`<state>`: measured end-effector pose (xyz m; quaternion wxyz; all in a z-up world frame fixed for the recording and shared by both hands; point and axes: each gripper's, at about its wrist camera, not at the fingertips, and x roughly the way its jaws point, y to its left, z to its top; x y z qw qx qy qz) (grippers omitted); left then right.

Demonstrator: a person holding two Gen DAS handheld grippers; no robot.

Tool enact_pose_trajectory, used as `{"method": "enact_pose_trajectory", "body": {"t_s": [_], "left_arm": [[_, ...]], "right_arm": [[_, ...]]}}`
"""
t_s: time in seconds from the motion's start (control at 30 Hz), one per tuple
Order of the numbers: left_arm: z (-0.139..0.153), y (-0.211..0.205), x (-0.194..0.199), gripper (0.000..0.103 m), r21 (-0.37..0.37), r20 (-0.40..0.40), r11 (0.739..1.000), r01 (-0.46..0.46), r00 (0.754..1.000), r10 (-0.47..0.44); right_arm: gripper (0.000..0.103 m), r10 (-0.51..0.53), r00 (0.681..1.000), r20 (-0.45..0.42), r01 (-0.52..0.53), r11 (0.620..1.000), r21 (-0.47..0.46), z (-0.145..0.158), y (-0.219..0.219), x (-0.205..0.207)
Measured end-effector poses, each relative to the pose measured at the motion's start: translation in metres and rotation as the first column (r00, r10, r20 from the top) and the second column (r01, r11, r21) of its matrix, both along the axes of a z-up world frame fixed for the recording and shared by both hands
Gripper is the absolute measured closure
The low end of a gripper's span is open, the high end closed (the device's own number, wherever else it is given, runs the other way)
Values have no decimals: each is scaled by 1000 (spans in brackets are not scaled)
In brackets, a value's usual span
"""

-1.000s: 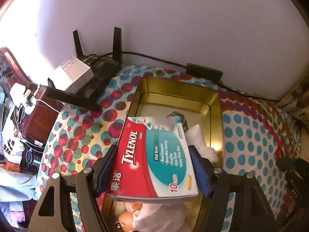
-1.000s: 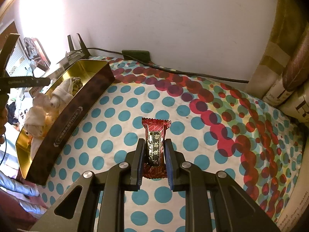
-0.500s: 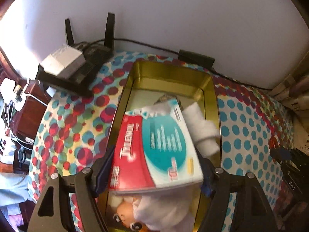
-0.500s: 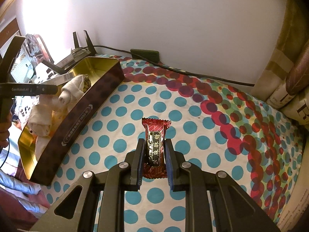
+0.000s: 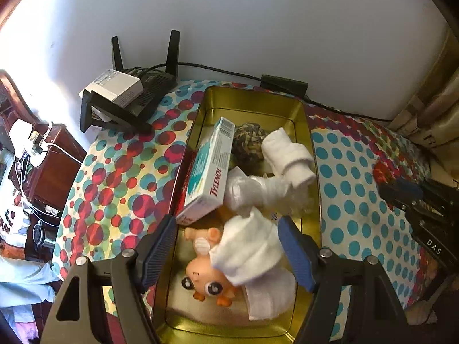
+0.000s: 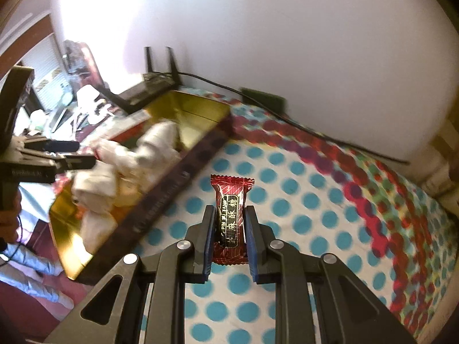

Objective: Organize objects
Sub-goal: 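Lower the red candy bar into the gold tray and open the right gripper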

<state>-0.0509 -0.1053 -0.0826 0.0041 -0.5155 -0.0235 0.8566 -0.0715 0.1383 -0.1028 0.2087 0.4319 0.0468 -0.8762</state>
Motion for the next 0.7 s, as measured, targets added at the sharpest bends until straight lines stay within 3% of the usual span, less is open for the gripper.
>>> {"method": "enact_pose_trajectory", "body": {"t_s": [0.33, 0.7], "left_arm": [[17, -1, 28, 28, -74, -75, 990, -120, 991, 114], [15, -4, 41, 28, -78, -54, 993, -91, 995, 87]], "right_arm": [[84, 159, 986, -45, -161, 986, -41, 23, -72, 3], [84, 209, 978, -18, -209, 978, -17, 13, -120, -1]]}}
